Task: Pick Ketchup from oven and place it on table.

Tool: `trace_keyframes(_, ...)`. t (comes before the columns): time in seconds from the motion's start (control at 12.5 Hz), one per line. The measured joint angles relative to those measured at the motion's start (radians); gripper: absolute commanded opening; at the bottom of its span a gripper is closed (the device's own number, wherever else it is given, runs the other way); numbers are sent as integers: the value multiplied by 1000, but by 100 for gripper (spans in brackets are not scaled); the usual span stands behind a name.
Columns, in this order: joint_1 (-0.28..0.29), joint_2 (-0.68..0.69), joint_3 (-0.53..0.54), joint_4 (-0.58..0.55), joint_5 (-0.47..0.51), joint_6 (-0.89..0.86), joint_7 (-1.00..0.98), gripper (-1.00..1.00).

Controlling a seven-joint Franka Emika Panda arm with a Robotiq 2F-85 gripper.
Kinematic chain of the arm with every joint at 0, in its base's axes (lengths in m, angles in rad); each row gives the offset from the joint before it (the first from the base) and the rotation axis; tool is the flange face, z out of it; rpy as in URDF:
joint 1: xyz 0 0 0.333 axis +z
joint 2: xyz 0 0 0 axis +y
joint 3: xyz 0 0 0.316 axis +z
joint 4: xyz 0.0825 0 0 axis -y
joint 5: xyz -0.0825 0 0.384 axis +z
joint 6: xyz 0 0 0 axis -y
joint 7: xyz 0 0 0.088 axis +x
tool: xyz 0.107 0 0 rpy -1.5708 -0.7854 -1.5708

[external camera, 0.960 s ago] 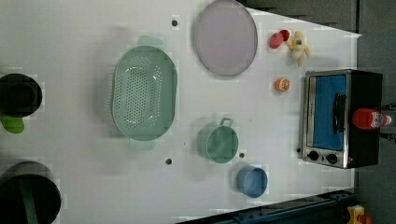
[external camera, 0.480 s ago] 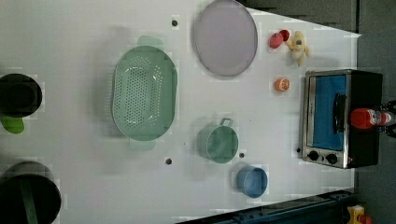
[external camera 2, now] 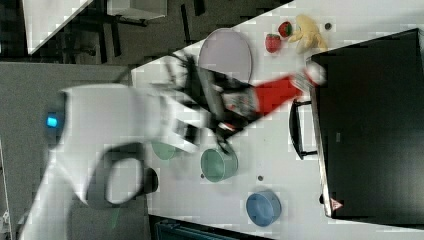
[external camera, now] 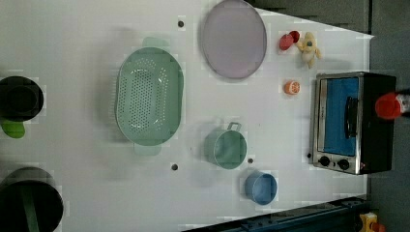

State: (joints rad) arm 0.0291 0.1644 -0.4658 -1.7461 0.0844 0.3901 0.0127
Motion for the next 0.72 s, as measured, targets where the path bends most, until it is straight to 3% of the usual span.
trace_keyframes(0.24,61,-1,179,6,-10,-37,0,23)
trace_keyframes(0.32,129,-10,260,-67,45,-62,0,23)
trace_keyframes(0.48,202,-9,334,-168,44,17,1,23)
trace_keyframes(0.72,190,-15,313,-223,19,107,1,23)
